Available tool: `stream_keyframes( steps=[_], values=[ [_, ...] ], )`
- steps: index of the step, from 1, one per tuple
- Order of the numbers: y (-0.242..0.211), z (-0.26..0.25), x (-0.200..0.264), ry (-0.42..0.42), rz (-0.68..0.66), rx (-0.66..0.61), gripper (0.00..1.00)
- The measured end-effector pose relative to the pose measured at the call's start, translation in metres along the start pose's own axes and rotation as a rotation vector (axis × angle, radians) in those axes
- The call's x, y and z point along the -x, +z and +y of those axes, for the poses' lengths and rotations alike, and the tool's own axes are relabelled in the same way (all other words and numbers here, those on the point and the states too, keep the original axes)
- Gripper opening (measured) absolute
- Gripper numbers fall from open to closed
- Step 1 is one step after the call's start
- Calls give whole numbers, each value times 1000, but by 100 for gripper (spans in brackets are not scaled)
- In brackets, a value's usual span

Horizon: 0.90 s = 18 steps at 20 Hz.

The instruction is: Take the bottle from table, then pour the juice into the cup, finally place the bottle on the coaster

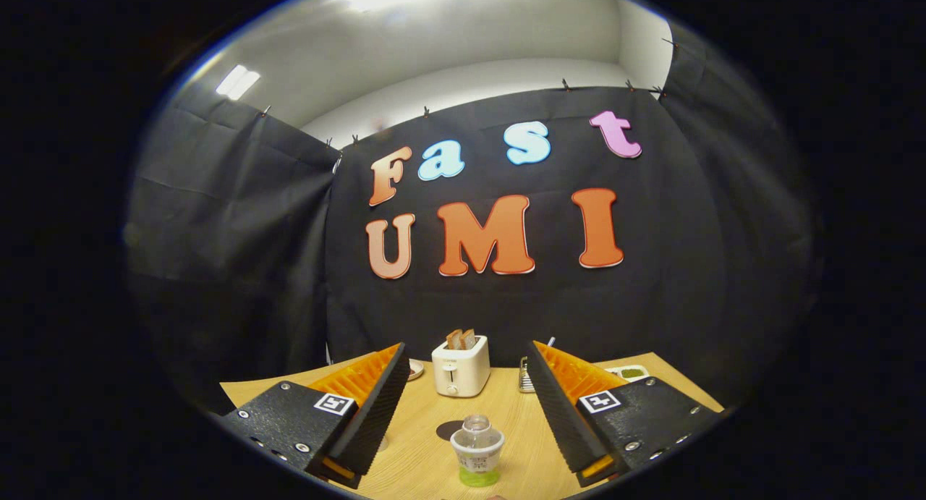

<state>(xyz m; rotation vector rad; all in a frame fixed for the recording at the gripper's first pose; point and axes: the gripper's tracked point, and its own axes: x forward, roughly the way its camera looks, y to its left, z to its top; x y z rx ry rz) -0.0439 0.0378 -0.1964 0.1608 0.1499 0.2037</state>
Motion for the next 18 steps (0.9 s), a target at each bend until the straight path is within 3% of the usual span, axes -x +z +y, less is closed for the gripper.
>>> stream_keyframes(
  steps=[4,11,18],
  values=[
    [-49,-7,-3,1,54,-59,97],
    [-147,-14,-13,-36,196,-44,97],
    [-190,-20,-22,-66,267,-90,96]
  ],
)
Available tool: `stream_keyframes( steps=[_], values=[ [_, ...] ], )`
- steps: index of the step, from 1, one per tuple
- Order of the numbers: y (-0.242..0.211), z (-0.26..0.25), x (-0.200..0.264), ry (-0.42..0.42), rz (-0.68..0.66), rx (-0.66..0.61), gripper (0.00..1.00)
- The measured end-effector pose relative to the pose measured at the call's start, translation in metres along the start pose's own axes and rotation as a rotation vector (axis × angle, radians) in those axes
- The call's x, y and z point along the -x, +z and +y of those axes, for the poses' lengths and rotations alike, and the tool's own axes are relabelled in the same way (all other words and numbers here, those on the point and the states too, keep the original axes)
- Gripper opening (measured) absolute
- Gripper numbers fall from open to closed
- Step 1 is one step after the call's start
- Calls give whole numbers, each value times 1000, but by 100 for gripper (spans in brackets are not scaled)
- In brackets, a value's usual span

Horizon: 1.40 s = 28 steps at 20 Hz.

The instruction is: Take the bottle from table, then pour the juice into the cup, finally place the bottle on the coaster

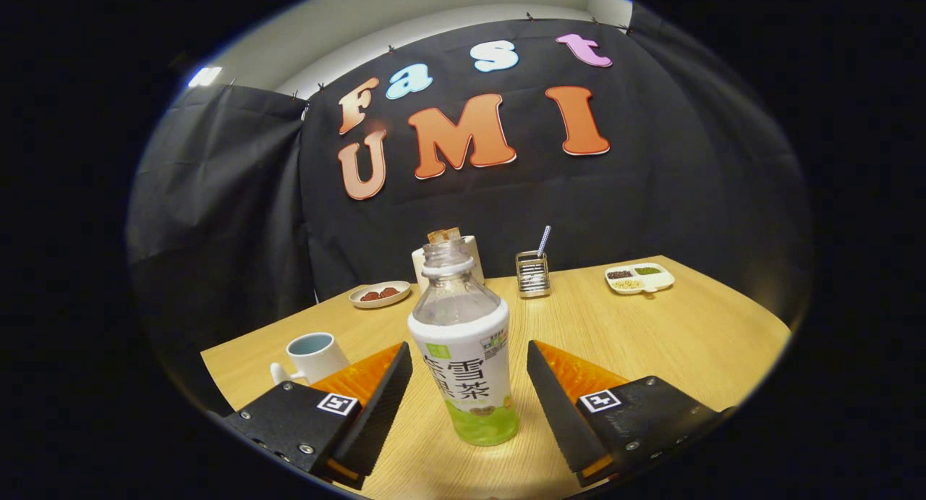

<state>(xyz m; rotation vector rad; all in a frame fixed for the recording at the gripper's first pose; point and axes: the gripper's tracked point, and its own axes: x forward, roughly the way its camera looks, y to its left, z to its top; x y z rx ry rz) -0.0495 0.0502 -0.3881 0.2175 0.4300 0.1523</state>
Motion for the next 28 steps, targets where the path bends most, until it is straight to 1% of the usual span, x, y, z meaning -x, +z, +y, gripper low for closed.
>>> stream_keyframes(
  steps=[1,2,4,5,6,11,12,16,17,19,23,28],
  values=[
    [-3,0,-2,-3,4,-10,95],
    [-5,-1,-3,-4,6,-14,92],
    [-11,0,-6,-11,19,-12,89],
    [-12,-2,-7,-15,22,-9,89],
    [-14,-4,-8,-20,25,-4,85],
    [-27,-7,-18,-59,64,24,73],
    [-25,-6,-18,-62,62,33,69],
    [-24,-6,-21,-80,90,66,61],
    [-23,-5,-22,-83,100,79,60],
    [-15,-2,-24,-94,94,136,59],
    [7,20,-28,-93,61,330,57],
    [23,35,-41,-177,48,644,57]
  ],
)
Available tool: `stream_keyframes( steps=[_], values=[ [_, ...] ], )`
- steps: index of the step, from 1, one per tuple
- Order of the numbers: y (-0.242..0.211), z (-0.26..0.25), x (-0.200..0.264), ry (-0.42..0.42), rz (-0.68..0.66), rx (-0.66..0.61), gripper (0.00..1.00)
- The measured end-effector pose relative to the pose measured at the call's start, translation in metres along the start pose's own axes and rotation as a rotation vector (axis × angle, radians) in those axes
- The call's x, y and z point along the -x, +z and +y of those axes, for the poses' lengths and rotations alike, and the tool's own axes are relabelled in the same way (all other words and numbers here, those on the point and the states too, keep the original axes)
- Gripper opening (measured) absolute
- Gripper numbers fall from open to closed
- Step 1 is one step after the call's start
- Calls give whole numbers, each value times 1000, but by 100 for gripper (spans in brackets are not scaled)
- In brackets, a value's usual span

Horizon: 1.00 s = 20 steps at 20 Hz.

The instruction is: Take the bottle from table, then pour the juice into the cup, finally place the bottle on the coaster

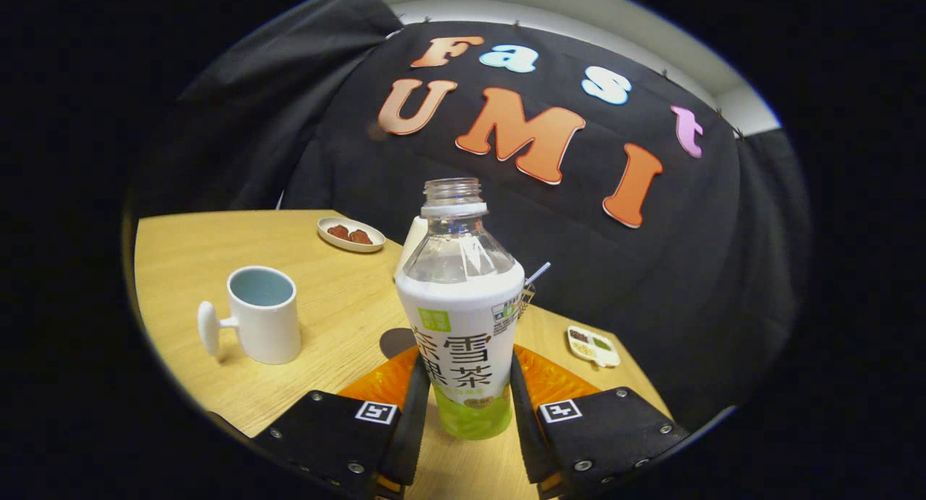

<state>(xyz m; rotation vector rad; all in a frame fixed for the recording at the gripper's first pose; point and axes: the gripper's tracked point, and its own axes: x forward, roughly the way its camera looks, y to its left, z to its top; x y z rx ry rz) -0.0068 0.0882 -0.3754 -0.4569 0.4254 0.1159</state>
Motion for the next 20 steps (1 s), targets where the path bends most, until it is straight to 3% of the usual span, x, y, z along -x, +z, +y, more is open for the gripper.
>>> stream_keyframes(
  steps=[14,20],
  values=[
    [37,34,-23,-127,-65,630,57],
    [45,57,-29,-112,-109,789,56]
  ],
)
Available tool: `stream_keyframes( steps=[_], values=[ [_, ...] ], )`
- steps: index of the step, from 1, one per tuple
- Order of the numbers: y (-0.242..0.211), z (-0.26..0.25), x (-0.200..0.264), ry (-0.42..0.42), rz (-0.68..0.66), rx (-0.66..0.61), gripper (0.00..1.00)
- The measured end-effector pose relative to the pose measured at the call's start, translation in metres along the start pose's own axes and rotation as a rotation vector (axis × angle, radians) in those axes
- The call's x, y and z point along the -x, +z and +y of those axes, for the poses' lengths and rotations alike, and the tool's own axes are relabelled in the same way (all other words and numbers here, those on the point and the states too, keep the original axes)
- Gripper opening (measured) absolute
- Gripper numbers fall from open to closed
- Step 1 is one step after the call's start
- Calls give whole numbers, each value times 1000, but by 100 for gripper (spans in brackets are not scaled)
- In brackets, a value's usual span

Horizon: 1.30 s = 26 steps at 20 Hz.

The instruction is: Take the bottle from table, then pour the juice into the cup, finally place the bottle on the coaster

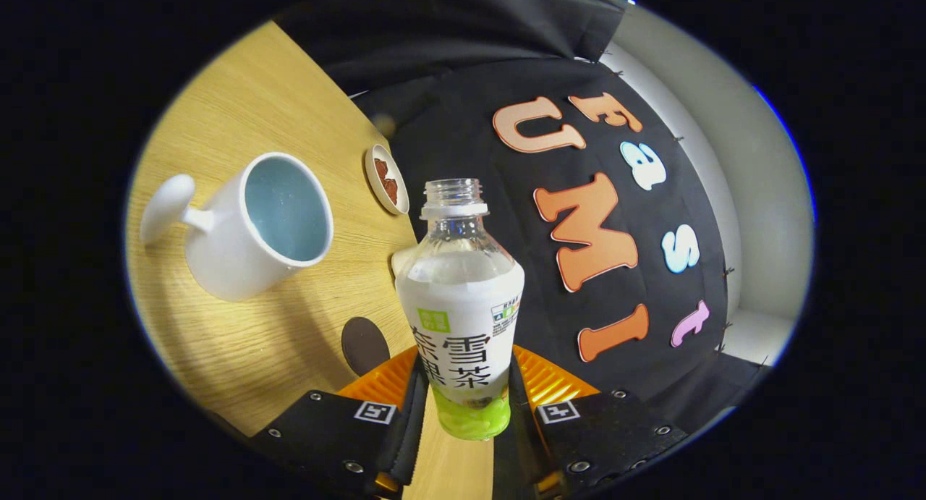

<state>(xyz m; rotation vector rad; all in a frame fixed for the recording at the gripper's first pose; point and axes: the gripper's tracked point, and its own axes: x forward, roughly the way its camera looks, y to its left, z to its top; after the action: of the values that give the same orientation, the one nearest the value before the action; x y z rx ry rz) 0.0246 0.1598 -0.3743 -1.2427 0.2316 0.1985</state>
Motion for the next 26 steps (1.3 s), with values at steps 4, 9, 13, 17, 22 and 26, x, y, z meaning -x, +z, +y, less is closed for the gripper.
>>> stream_keyframes(
  steps=[4,9,13,17,22,26],
  values=[
    [1,1,-1,4,-26,136,56],
    [8,3,0,-13,-64,253,56],
    [12,4,-3,-1,-89,321,56],
    [14,0,-3,-21,-103,377,56],
    [13,-1,-4,-20,-99,393,56],
    [13,-4,-5,-30,-104,414,56]
  ],
)
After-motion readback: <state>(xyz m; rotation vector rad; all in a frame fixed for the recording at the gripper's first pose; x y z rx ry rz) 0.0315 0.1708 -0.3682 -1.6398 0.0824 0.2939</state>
